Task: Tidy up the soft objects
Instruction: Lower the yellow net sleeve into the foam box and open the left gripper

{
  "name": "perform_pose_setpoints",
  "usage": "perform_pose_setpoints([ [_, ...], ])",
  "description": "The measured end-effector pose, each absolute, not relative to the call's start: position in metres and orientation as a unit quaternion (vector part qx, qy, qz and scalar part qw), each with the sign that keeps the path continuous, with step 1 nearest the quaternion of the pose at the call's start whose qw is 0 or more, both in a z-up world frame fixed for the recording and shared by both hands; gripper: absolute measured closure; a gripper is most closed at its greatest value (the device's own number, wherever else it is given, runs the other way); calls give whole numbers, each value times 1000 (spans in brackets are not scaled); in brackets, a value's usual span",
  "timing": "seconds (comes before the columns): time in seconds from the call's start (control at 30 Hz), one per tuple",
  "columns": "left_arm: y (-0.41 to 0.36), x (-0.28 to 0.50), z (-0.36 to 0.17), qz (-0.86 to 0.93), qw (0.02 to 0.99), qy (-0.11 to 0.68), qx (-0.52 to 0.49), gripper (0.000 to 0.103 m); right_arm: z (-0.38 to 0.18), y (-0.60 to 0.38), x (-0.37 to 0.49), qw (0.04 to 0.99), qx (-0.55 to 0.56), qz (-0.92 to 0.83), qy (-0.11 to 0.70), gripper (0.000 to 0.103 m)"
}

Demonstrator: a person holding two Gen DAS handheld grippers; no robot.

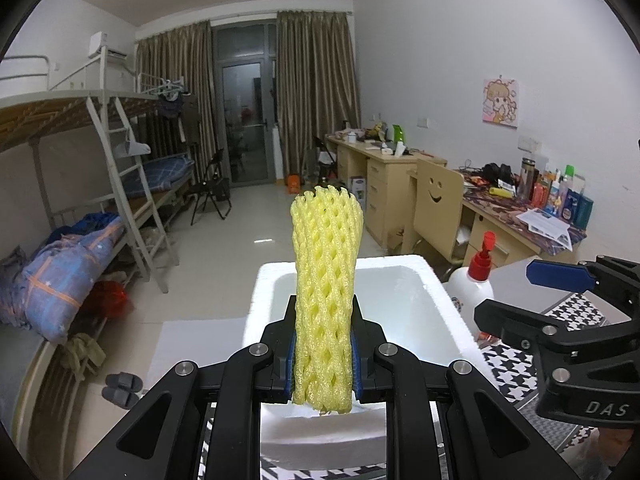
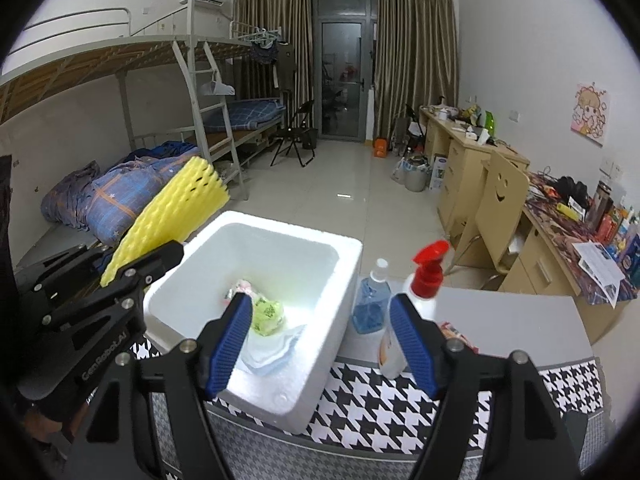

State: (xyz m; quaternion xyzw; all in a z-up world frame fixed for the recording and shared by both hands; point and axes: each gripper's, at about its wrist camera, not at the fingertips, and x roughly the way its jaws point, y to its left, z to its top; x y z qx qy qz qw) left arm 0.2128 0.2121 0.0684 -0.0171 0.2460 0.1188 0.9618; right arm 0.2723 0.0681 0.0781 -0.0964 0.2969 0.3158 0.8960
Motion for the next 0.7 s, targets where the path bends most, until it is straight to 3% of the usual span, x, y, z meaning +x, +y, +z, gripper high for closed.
perform_pose_setpoints([
  [0.5, 198, 240, 56, 105, 957, 269, -13, 80, 76, 40, 267, 901, -86, 302, 299, 27],
  [0.53, 199, 243, 54, 105, 956, 274, -14, 76, 77, 39, 267, 901, -85, 302, 299, 27],
  [0.6, 199, 247, 50, 106, 952, 285, -17, 54, 77, 35, 267, 902, -82, 300, 300, 27],
  [0.63, 201, 249, 47, 109, 951, 288, -19, 32, 77, 34, 266, 902, -82, 300, 300, 27],
  [0.67, 200, 249, 47, 115, 951, 287, -20, 20, 77, 33, 265, 902, -82, 300, 300, 27],
  [0.7, 201, 249, 46, 122, 951, 283, -22, 18, 77, 31, 264, 902, -81, 300, 298, 27],
])
